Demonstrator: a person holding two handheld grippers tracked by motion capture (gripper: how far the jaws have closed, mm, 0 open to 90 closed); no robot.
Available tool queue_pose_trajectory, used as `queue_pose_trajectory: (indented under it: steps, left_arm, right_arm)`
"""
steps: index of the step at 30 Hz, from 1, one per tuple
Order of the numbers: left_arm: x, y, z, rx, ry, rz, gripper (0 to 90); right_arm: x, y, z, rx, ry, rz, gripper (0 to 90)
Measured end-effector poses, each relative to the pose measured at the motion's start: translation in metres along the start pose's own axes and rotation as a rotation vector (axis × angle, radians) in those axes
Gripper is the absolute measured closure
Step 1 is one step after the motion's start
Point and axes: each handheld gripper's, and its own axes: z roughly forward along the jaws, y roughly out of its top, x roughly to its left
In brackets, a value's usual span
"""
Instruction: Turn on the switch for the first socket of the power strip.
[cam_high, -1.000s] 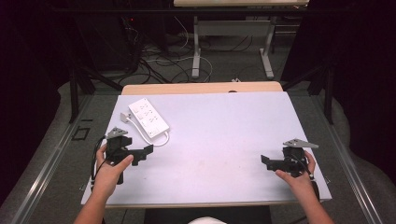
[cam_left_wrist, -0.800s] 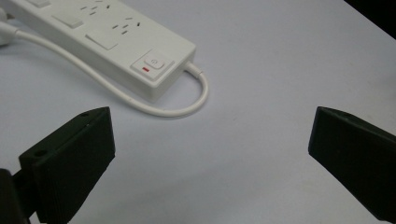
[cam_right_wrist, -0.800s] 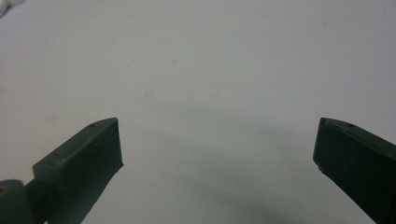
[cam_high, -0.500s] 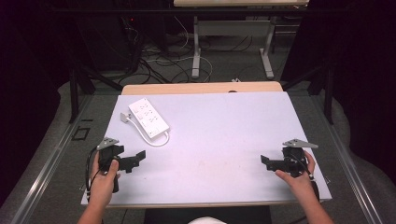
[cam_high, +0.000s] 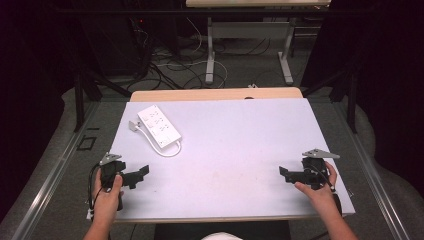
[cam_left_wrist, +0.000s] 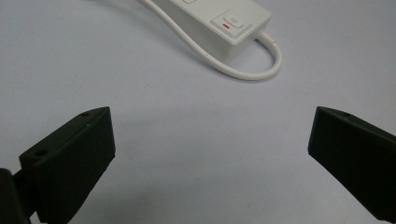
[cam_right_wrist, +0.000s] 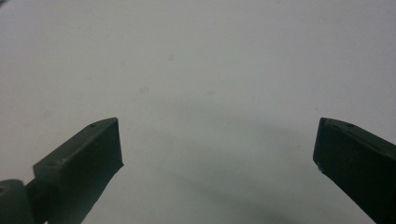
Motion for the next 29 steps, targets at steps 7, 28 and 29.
queue_pose_trajectory:
  steps: [7, 28, 29]
  left_arm:
    - [0.008, -0.003, 0.002, -0.016, 0.011, -0.035, 0.6]
    - [0.017, -0.007, 0.005, 0.008, 0.022, -0.095, 1.3]
    - [0.017, -0.007, 0.005, 0.008, 0.022, -0.096, 1.3]
  right_arm:
    - [-0.001, -0.001, 0.001, 0.004, -0.001, -0.003, 0.7]
    - [-0.002, -0.001, 0.003, 0.01, 0.0, 0.002, 0.7]
    - [-0.002, -0.001, 0.003, 0.012, 0.001, 0.006, 0.7]
